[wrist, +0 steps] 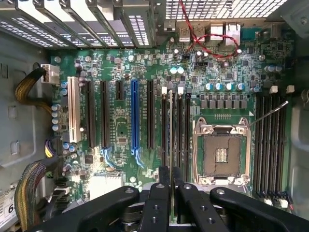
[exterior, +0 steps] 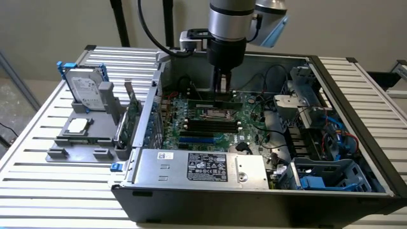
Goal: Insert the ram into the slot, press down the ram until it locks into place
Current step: 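Insert the ram into the slot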
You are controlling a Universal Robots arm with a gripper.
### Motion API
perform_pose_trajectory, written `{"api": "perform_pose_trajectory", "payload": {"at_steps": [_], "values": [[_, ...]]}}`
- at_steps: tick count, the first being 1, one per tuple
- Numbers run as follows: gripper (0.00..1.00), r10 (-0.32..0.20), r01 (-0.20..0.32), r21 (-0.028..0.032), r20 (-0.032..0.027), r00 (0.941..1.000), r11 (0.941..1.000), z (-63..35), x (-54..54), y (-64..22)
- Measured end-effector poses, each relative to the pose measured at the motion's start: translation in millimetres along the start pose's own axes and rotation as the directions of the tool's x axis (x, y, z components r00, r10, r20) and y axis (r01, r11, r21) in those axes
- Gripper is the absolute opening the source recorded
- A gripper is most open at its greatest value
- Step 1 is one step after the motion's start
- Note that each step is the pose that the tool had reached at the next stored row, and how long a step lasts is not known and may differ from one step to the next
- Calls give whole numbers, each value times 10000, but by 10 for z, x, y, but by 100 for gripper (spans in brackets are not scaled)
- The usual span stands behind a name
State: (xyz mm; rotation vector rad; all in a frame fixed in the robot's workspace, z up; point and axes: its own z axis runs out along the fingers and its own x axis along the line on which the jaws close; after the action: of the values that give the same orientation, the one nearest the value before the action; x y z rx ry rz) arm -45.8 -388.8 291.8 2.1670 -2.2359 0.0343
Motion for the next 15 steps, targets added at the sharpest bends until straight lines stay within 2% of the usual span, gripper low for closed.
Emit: {"api": "perform_pose_trajectory", "payload": {"at_steps": [6,15], "values": [[13,2,-2,3,-68,10000,10000,109,-4,-5],[13,4,-4,7,-206,9998,10000,255,-9,-11]]}}
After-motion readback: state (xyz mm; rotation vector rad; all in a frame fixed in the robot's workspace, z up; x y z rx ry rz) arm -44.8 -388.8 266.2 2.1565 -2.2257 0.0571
